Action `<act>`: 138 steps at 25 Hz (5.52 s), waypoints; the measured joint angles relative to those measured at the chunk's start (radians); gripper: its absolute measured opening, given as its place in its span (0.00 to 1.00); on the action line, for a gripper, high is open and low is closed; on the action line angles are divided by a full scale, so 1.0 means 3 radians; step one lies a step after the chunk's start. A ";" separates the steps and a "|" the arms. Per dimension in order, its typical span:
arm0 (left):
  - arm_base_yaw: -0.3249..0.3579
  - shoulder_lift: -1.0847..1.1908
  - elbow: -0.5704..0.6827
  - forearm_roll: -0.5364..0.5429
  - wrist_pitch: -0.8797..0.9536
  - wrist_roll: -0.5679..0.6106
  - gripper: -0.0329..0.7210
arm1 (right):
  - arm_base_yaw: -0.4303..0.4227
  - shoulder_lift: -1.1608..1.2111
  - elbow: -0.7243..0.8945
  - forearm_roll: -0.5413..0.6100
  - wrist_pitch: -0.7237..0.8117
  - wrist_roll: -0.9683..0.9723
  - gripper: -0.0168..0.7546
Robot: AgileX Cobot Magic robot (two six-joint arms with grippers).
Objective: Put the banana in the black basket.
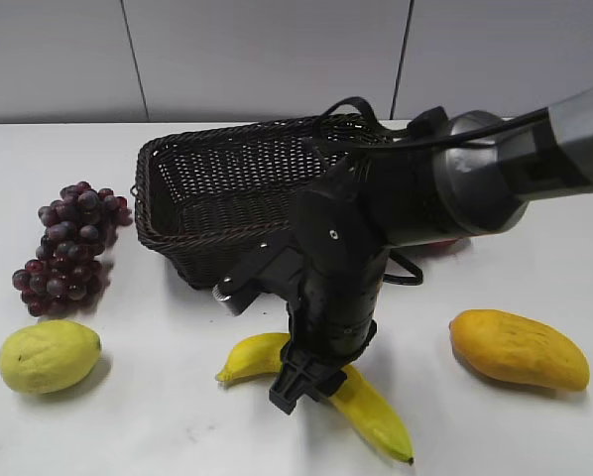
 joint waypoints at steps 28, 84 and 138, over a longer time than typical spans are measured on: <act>0.0000 0.0000 0.0000 0.0000 0.0000 0.0000 0.36 | -0.0378 -0.0319 -0.1840 -0.1089 0.0349 0.0137 0.46; 0.0000 0.0000 0.0000 0.0000 0.0000 0.0000 0.36 | -0.1051 -0.1547 -0.1627 -0.0879 0.1833 0.0709 0.75; 0.0000 0.0000 0.0000 0.0000 0.0000 0.0000 0.36 | -0.1207 -0.5427 0.2217 -0.0318 0.1330 0.0727 0.75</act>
